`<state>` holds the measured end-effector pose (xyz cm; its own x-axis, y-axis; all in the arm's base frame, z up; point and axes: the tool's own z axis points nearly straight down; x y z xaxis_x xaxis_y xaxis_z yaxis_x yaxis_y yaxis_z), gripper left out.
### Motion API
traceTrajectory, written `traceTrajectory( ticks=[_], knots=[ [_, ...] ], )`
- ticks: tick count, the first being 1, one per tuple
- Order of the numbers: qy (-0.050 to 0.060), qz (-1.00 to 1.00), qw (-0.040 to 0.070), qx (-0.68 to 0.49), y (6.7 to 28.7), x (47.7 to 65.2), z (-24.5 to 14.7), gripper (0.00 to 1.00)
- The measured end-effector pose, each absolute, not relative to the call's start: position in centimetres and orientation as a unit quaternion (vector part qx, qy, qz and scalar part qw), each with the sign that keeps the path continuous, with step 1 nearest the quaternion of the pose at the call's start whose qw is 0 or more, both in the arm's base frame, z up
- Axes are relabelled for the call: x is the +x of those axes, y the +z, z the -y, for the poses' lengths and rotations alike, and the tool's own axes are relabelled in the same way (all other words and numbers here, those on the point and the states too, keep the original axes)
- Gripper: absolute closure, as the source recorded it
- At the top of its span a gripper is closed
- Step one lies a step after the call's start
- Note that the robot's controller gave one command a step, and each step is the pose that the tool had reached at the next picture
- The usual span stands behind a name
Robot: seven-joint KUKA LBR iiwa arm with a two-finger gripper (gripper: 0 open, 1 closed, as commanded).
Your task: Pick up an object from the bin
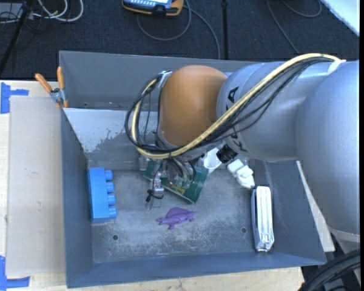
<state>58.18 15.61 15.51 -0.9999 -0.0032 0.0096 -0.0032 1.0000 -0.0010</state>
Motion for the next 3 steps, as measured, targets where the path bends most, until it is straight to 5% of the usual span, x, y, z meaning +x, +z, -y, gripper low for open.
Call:
traceTrajectory(
  ticks=[1, 3],
  knots=[
    [0.000, 1.000, 0.001, 0.000, 16.0, 58.3, -15.5, 0.00],
    [0.000, 0.994, 0.002, 0.111, 11.7, 58.2, -10.3, 0.00]
  ],
)
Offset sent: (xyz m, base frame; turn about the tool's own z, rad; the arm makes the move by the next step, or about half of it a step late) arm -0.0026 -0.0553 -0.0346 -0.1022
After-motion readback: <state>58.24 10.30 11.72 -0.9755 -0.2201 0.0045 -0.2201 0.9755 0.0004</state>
